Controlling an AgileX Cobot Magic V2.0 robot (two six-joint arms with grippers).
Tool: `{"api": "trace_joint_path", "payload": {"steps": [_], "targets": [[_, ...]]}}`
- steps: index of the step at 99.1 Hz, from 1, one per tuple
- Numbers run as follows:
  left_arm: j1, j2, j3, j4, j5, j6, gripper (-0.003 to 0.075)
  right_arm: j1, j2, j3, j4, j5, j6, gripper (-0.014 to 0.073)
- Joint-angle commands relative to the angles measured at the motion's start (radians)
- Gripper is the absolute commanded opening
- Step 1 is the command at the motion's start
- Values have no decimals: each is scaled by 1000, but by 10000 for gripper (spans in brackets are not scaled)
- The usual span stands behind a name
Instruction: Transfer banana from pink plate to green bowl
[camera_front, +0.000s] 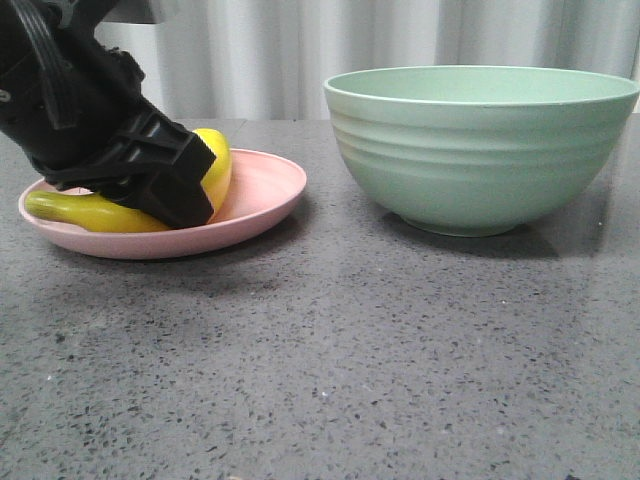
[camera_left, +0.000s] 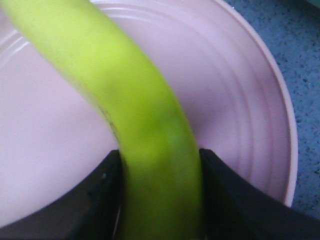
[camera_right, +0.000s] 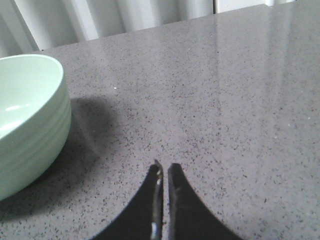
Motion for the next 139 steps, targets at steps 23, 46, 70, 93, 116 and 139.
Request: {"api": "trace_joint_path", "payload": {"steps": [23,46,70,93,116,139], "targets": [[-2,-69,-35,-3,-57,0,167,40,25,-114,-39,108,-6,-62],[-20,-159,-76,-10,9,0,167,106,137,-254,-39,301,-15,-40],[-144,-208,-133,-12,64,0,167,240,313,-412,-2,466,-15,303],[-286,-210,-144,-16,67,0,167,370,448,-565,119,503,-15,462],[-380,-193,-144,-22,54,0,167,447,599,-720,267,525,-15,462],[-385,-184,-144,-22,12,0,167,452,760,-817,369,458,-15,462]]}}
